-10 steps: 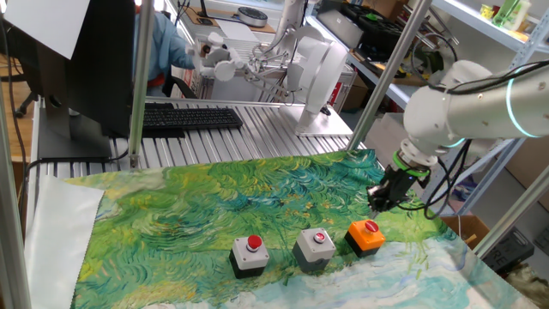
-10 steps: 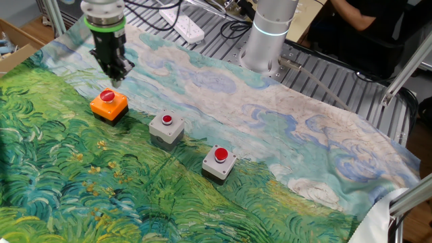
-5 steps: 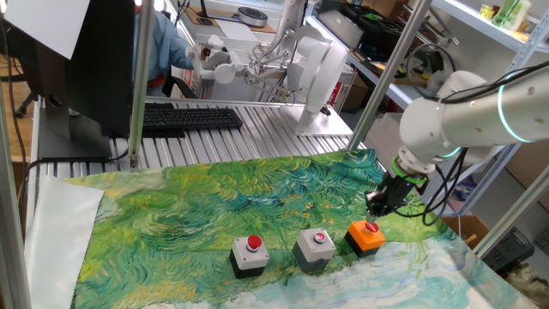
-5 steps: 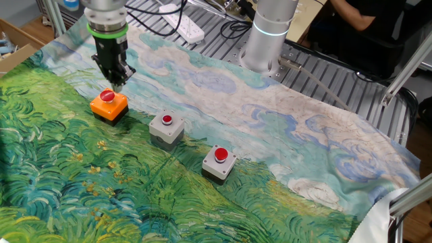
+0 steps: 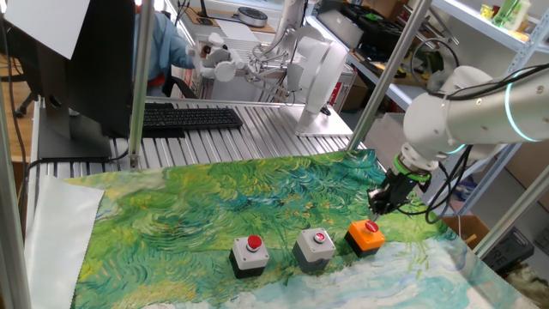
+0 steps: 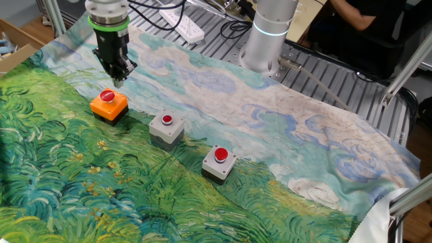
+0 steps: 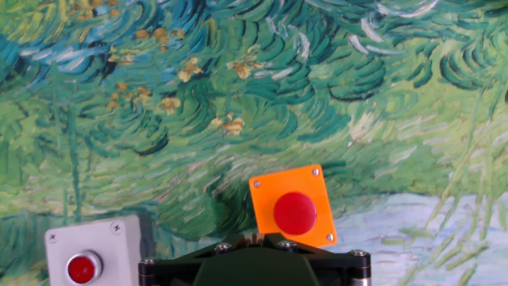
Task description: Press three buttons from left to right in sequence
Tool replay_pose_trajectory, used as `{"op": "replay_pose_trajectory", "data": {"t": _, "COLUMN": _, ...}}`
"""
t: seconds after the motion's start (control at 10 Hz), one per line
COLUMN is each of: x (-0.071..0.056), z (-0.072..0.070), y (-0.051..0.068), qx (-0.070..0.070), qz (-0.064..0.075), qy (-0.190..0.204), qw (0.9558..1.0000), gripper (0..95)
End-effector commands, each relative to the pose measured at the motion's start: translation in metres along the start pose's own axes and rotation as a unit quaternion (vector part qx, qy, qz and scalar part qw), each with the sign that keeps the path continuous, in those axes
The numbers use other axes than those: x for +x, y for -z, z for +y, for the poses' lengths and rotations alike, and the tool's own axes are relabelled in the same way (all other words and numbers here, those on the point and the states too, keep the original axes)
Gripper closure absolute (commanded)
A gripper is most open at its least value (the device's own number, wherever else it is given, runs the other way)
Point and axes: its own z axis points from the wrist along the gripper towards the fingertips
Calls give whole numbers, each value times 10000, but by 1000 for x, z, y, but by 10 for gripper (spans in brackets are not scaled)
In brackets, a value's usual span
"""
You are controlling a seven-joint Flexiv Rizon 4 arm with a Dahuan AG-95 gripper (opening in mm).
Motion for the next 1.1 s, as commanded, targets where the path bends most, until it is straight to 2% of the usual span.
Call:
{"op": "replay_pose_trajectory", "data": {"t": 0.1, "x": 1, "z": 0, "y": 5, "qx": 87, "qz": -4, "qy": 37, "qw": 10000, "gripper": 950}}
{"op": "replay_pose_trajectory", "data": {"t": 0.6, "x": 2, "z": 0, "y": 19, "qx": 34, "qz": 16, "qy": 37, "qw": 10000, "gripper": 950}}
{"op": "replay_pose_trajectory", "data": {"t": 1.1, "x": 2, "z": 1, "y": 20, "qx": 72, "qz": 8, "qy": 69, "qw": 9999, "gripper": 950}}
